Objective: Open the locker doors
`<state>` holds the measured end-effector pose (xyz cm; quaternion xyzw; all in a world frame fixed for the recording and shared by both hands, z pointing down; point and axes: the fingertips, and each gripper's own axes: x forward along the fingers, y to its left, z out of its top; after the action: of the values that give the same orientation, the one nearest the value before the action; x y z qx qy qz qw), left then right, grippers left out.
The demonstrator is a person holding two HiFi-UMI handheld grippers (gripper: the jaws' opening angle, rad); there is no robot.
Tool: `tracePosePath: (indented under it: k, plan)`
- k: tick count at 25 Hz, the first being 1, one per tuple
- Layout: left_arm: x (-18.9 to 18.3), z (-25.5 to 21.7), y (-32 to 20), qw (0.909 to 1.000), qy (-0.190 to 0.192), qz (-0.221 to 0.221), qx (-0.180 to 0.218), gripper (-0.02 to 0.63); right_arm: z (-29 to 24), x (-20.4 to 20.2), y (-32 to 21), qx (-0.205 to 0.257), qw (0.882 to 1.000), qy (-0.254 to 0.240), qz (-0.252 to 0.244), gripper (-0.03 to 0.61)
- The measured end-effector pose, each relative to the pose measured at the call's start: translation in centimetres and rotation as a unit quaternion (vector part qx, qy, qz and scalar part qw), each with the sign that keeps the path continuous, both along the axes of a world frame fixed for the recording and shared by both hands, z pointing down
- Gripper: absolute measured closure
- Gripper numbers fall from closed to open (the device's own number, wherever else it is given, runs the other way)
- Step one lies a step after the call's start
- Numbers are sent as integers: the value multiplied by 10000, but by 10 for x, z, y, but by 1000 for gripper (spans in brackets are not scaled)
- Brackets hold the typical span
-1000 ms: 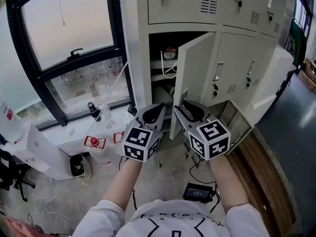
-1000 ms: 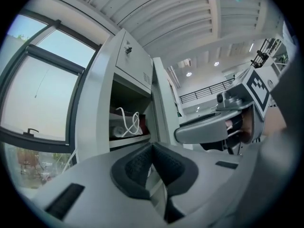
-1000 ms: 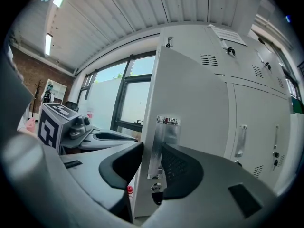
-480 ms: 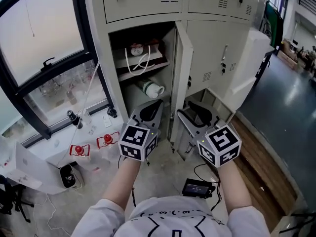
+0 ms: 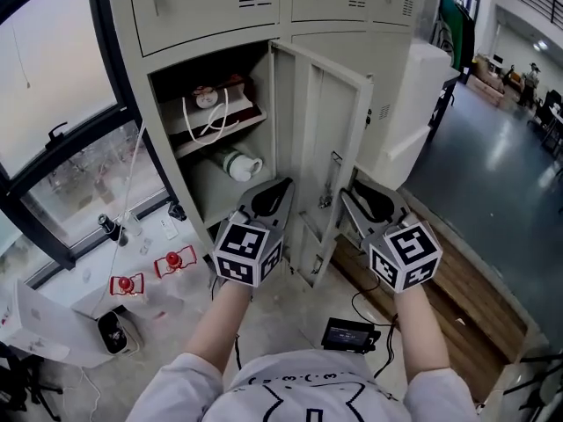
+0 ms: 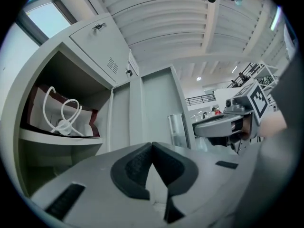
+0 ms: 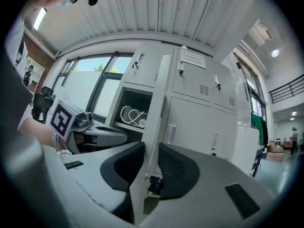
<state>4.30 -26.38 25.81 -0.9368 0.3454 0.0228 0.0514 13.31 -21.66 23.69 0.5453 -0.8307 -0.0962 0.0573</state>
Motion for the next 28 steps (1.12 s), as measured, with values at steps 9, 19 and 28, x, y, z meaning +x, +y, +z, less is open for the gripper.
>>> tracePosePath:
  k: [9,19,28]
  plan:
    - [12,-5,1,9999,-22,97,40,597,11,66,-30,-44,9949,-333,952,583]
    - [18,-6,12,9999,25,115,52,597,-2,65,-9,163,9944,-722,760,584]
    - [30,-1,41,9997,205,101,4,597,-9,53,32,484,9959,-634,436,584]
